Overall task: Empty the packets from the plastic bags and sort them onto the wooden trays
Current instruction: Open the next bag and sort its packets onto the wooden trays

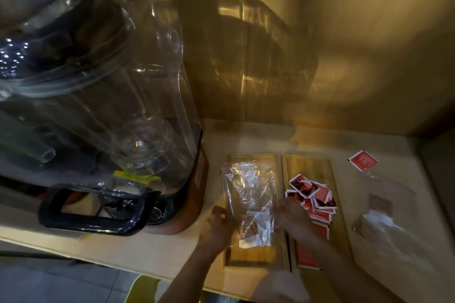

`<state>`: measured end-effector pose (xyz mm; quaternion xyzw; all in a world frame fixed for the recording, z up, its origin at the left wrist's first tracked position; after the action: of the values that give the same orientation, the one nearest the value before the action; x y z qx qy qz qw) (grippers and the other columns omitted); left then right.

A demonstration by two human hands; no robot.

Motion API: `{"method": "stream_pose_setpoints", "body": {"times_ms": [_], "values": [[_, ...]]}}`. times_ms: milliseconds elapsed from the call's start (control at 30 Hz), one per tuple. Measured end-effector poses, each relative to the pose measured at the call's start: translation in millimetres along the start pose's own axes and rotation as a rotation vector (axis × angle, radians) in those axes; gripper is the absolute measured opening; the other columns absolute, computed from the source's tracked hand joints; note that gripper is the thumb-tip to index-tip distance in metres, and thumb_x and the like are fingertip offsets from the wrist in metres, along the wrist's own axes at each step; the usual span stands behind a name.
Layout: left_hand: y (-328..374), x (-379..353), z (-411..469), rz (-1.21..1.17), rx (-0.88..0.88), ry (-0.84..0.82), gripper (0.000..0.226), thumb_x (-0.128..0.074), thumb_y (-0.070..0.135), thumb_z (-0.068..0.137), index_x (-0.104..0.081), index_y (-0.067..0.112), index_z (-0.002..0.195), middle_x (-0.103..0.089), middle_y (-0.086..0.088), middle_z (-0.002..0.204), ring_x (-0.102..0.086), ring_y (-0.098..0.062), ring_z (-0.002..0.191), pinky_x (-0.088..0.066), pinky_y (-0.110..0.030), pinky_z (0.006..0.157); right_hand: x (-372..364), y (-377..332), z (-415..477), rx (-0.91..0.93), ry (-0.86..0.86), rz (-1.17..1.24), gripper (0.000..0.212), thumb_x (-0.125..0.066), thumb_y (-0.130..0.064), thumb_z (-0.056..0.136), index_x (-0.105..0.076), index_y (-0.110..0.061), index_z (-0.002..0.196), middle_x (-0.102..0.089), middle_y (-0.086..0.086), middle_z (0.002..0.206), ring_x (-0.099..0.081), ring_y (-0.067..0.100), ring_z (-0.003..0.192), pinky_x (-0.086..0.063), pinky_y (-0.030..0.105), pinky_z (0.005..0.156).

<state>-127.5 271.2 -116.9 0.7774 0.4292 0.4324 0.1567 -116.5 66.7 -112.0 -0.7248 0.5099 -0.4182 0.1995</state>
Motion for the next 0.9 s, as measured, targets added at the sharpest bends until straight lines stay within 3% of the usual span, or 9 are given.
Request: {"method": "stream_pose_setpoints", "body": {"times_ms": [200, 233, 333, 400, 500, 600, 733, 800, 900], "values": [[-7, -6, -1, 0.046, -0.006, 0.036, 0.02, -0.061, 0.022, 0.084, -0.064, 0.006, 0.094, -0.07, -0.017, 0.101, -0.065, -0.033, 0.095, -0.046, -0.031, 0.071, -12, 15, -14, -0.003, -0.056, -0.091, 0.021, -0.048, -0.006, 0.089, -0.063, 0.003, 0.076, -0.057, 0.02, 0.068, -0.053, 0.016, 0.061, -0.039, 0.025, 0.055], [-7, -4, -1, -0.008, -0.013, 0.052, 0.009, -0.062, 0.017, 0.083, -0.065, 0.009, 0.083, -0.071, -0.018, 0.095, -0.066, -0.033, 0.091, -0.045, -0.031, 0.068, -11, 15, -15, 0.002, -0.047, -0.088, 0.021, -0.05, -0.003, 0.088, -0.064, 0.0, 0.072, -0.058, 0.015, 0.065, -0.053, 0.016, 0.06, -0.04, 0.026, 0.056], [-6, 3, 1, -0.248, -0.022, 0.111, 0.014, -0.066, 0.009, 0.078, -0.06, 0.019, 0.07, -0.067, -0.007, 0.075, -0.065, -0.031, 0.078, -0.053, -0.04, 0.072, -1, 11, -13, 0.029, 0.036, 0.04, 0.028, -0.051, -0.004, 0.089, -0.057, -0.017, 0.064, -0.058, 0.004, 0.065, -0.055, 0.017, 0.063, -0.044, 0.029, 0.061], [-4, 4, 3, -0.282, -0.04, 0.099, 0.017, -0.073, 0.018, 0.075, -0.059, 0.021, 0.084, -0.067, -0.002, 0.079, -0.067, -0.029, 0.083, -0.053, -0.041, 0.075, 5, 6, -15, 0.042, 0.073, 0.105, 0.021, -0.055, -0.012, 0.089, -0.054, -0.021, 0.071, -0.061, 0.006, 0.077, -0.059, 0.022, 0.075, -0.043, 0.031, 0.066], [-1, -11, 3, -0.208, -0.078, -0.055, 0.06, -0.082, 0.027, 0.066, -0.046, 0.018, 0.114, -0.068, -0.004, 0.102, -0.066, -0.022, 0.094, -0.054, -0.039, 0.083, 0, -1, -22, 0.11, -0.025, 0.077, 0.013, -0.068, -0.014, 0.081, -0.056, -0.015, 0.077, -0.061, 0.014, 0.087, -0.06, 0.017, 0.077, -0.044, 0.025, 0.064], [-2, -22, 0, 0.098, -0.174, -0.048, 0.082, -0.081, 0.024, 0.064, -0.032, 0.018, 0.129, -0.062, -0.005, 0.122, -0.06, -0.025, 0.111, -0.05, -0.038, 0.092, -14, 5, -31, 0.151, -0.116, -0.301, 0.024, -0.071, -0.015, 0.076, -0.056, -0.023, 0.092, -0.058, -0.01, 0.085, -0.056, 0.001, 0.078, -0.044, 0.016, 0.065], [9, -19, -15, 0.39, -0.247, 0.128, 0.045, -0.061, 0.026, 0.084, -0.039, 0.013, 0.121, -0.064, -0.007, 0.117, -0.061, -0.026, 0.108, -0.046, -0.036, 0.093, -14, 2, -29, 0.242, 0.067, -0.61, 0.009, -0.056, -0.015, 0.084, -0.061, -0.022, 0.087, -0.066, -0.003, 0.091, -0.062, 0.016, 0.091, -0.047, 0.039, 0.089], [12, -15, -19, 0.394, -0.272, 0.166, 0.029, -0.05, 0.027, 0.09, -0.047, 0.014, 0.117, -0.068, -0.006, 0.112, -0.065, -0.026, 0.103, -0.047, -0.035, 0.091, -11, 2, -28, 0.243, 0.092, -0.561, 0.016, -0.051, -0.014, 0.088, -0.066, -0.018, 0.086, -0.07, 0.0, 0.091, -0.063, 0.015, 0.086, -0.047, 0.036, 0.087], [14, -7, -20, 0.281, -0.289, 0.145, 0.018, -0.053, 0.033, 0.089, -0.059, 0.02, 0.099, -0.072, -0.002, 0.098, -0.066, -0.024, 0.093, -0.051, -0.034, 0.077, -4, 1, -30, 0.238, 0.091, -0.43, 0.018, -0.052, -0.015, 0.089, -0.069, -0.016, 0.088, -0.071, 0.002, 0.092, -0.063, 0.014, 0.084, -0.047, 0.031, 0.079]]}}
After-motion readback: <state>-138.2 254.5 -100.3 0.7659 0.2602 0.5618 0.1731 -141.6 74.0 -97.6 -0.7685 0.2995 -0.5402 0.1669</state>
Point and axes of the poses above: each hand's wrist, its own z-axis towards the middle knuckle, its own x-axis out of the back of the hand, y = z × x, the point moved 10 cm from there along z, towards the middle knuckle
